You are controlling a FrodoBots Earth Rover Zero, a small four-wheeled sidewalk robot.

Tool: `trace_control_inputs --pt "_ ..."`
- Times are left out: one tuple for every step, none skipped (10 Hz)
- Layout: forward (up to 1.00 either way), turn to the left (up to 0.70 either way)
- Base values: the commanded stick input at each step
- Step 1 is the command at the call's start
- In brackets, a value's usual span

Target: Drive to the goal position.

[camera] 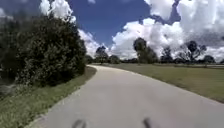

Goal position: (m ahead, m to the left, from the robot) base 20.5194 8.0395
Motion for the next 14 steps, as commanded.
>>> trace_control_inputs --pt "0.7 0.0" --pt "0.7 0.0" --pt "0.7 0.0" --pt "0.7 0.0" --pt "0.7 0.01" --pt "0.7 0.01" --pt "0.7 0.01" --pt "0.7 0.01" --pt "0.7 0.01" --pt "0.7 0.01" --pt "0.7 0.01" --pt "0.7 0.01" --pt "0.7 0.01" --pt "0.7 0.01"
